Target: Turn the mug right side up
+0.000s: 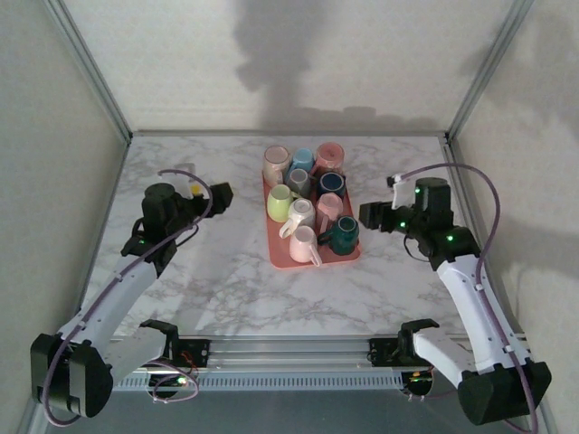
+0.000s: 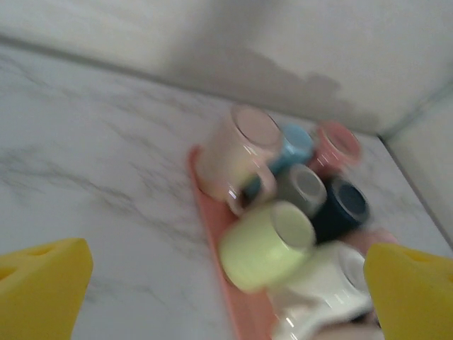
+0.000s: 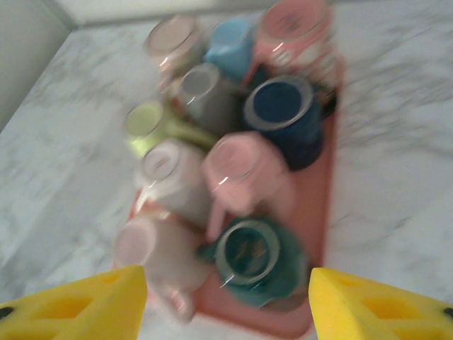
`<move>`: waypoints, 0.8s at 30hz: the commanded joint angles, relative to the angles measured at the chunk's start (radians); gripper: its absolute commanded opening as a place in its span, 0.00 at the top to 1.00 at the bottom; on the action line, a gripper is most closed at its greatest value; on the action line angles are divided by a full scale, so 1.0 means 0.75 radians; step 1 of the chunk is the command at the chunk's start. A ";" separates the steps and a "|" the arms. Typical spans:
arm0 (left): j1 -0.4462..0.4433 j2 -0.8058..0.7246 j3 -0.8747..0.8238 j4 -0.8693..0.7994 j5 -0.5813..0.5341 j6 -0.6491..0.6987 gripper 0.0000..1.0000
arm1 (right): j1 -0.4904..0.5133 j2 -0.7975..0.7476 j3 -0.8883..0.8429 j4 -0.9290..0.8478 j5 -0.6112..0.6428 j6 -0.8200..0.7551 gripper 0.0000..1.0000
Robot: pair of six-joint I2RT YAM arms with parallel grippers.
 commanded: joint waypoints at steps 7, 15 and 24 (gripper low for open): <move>-0.075 -0.058 -0.082 -0.128 0.412 -0.139 0.06 | 0.431 0.115 -0.072 -0.218 0.134 0.029 0.46; -0.117 -0.157 -0.201 -0.075 0.432 -0.200 0.06 | 0.635 0.364 -0.056 -0.107 0.308 -0.013 0.49; -0.123 -0.201 -0.282 -0.037 0.422 -0.238 0.06 | 0.664 0.530 -0.039 0.014 0.341 -0.025 0.52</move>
